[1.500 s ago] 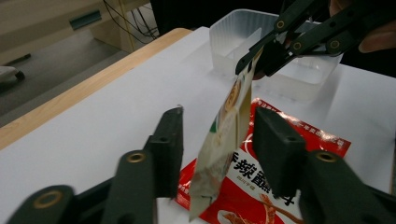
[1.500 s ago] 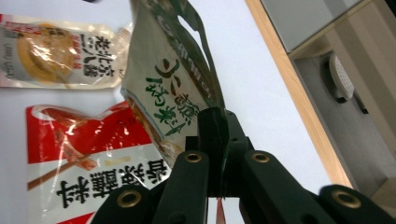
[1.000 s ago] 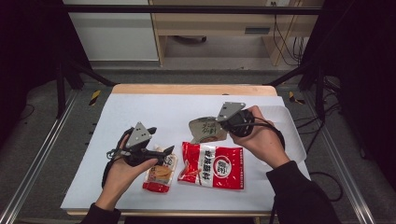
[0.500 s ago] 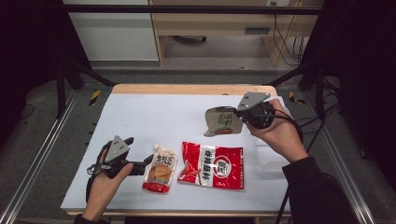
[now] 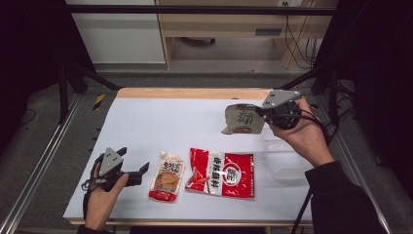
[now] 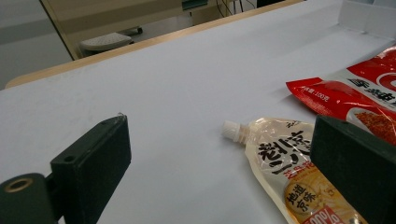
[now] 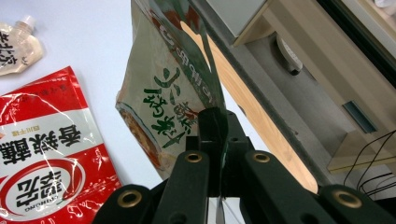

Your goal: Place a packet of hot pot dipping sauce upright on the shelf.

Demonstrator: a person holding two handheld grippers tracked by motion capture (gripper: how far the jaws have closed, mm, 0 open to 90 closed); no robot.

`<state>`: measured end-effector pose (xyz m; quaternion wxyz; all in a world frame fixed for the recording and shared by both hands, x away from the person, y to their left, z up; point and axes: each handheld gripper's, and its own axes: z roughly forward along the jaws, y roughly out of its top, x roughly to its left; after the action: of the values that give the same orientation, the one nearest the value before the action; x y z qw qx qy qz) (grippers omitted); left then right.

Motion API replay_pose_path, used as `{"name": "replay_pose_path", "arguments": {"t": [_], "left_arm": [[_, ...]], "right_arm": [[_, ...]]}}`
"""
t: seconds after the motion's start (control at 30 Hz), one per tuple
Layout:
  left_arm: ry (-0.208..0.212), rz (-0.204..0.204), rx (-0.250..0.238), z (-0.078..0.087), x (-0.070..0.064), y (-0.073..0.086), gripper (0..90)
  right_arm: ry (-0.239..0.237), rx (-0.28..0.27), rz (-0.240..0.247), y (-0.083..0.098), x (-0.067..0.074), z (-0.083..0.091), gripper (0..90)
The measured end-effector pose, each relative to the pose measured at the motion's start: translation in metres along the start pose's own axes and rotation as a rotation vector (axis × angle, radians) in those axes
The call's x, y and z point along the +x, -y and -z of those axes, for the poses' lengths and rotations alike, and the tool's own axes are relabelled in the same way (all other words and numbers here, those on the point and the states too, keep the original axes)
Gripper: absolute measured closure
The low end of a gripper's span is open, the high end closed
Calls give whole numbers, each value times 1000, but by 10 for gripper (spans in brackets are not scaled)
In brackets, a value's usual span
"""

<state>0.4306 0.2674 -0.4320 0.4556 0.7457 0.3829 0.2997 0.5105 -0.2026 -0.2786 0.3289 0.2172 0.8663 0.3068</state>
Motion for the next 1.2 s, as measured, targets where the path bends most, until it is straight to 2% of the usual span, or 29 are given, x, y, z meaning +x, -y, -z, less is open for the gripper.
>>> {"name": "replay_pose_path", "arguments": {"t": [0.23,0.73,0.97,1.2], "left_arm": [[-11,2,8,-1,1,2,53],[-21,5,10,-1,3,3,53],[-23,5,12,-1,3,4,53],[-30,8,16,-1,3,5,53]], "right_arm": [[26,-1,-6,4,-9,9,900],[95,18,-63,30,-42,24,900],[111,33,-78,42,-52,21,900],[122,67,-86,61,-67,9,900]]}}
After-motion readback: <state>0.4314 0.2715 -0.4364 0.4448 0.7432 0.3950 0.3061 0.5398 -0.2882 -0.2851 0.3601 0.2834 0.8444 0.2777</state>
